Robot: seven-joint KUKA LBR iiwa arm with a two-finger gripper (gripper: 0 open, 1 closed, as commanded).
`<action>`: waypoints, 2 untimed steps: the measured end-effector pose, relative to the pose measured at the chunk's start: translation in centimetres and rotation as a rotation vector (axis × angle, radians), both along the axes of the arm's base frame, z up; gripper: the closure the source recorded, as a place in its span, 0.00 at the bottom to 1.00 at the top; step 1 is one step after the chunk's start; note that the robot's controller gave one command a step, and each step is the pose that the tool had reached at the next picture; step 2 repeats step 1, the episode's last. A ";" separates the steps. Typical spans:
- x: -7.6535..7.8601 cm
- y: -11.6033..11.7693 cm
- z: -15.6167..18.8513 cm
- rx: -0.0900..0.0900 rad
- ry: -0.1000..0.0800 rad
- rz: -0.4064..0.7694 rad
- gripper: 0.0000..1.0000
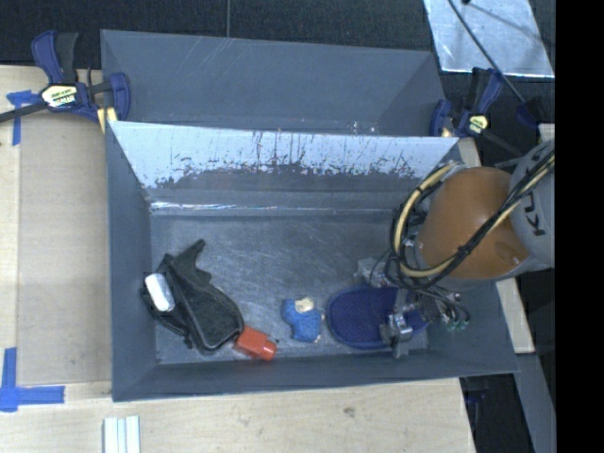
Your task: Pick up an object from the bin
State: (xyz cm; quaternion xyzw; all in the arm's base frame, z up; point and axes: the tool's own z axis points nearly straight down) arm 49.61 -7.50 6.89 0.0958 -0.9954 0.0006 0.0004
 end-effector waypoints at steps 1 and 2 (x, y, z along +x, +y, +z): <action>0.4 0.1 0.5 0.001 -0.012 0.001 1.00; 0.4 0.1 0.5 0.001 -0.012 0.001 1.00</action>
Offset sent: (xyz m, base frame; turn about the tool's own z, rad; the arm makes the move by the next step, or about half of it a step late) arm 0.0000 0.0000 0.0000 0.0000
